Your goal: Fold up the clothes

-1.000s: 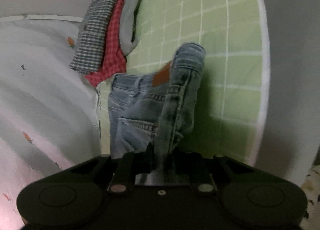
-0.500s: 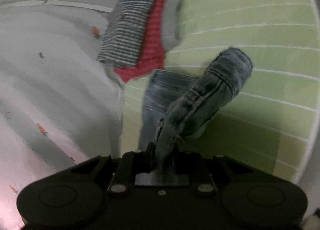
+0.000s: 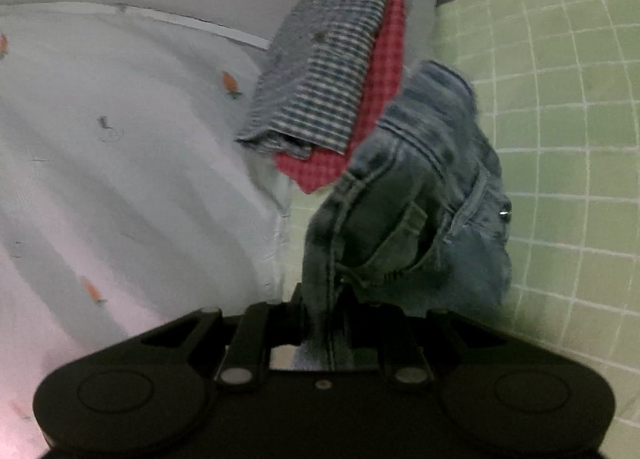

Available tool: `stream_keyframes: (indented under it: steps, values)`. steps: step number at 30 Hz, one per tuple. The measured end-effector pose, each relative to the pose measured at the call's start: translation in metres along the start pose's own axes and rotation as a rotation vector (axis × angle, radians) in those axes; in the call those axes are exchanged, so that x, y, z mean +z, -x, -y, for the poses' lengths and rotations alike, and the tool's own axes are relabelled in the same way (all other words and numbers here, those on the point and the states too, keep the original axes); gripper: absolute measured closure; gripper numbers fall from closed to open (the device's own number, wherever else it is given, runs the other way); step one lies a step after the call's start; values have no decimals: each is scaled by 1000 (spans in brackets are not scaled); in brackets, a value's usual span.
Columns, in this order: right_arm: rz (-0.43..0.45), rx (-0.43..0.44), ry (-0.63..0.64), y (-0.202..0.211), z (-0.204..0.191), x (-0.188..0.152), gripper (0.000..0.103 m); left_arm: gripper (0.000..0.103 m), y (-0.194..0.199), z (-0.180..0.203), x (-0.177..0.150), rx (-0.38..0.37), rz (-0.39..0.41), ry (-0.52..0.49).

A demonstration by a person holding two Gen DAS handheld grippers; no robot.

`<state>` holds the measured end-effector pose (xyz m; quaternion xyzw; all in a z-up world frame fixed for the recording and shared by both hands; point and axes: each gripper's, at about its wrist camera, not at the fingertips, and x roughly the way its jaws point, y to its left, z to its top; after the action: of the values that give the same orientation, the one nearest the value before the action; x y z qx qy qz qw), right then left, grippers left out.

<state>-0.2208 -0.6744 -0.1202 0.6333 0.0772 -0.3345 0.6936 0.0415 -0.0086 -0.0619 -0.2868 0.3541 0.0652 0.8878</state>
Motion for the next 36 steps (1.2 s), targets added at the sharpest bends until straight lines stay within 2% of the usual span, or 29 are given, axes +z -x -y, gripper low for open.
stream_keyframes:
  steps: [3,5,8,11,12,13,14,16,17,18,19,20,21,24,28,32,36]
  values:
    - [-23,-84,65,-35,-11,-12,86,98,-45,-7,2,18,-63,114]
    - [-28,-109,92,-53,-22,-16,86,98,-68,-4,6,26,-88,136]
    - [-19,-170,141,-81,-44,-12,85,98,-101,25,21,46,-113,26]
    - [-21,-195,155,-118,-59,-2,82,97,-141,58,33,6,-128,-79]
    - [-26,-189,148,-133,-60,1,80,91,-157,69,36,-9,-138,-104]
    - [-29,-185,149,-146,-62,2,69,84,-173,79,39,-23,-148,-128]
    - [-31,-183,160,-157,-65,2,57,83,-188,87,39,-32,-166,-128]
    - [-41,-179,197,-173,-69,-1,44,76,-204,97,35,-23,-206,-122]
    - [-40,-176,245,-171,-73,-6,35,72,-206,100,31,-19,-213,-132]
    - [-33,-177,309,-166,-79,-13,28,62,-207,104,27,-16,-219,-142]
    - [-25,-178,374,-162,-84,-19,11,48,-209,107,22,-13,-226,-152]
    - [-12,-192,444,-155,-88,-26,0,39,-203,107,17,3,-205,-190]
    - [6,-223,514,-146,-88,-35,0,26,-196,107,11,20,-182,-230]
    - [4,-299,615,-119,-70,-55,0,23,-171,100,-3,38,-167,-319]
    - [28,-306,653,-83,-32,-74,0,9,-134,85,-22,37,-135,-409]
    - [46,-347,633,-75,-20,-84,0,7,-105,82,-40,2,-141,-448]
    - [45,-355,534,-66,-4,-89,0,6,-84,83,-52,-13,-134,-447]
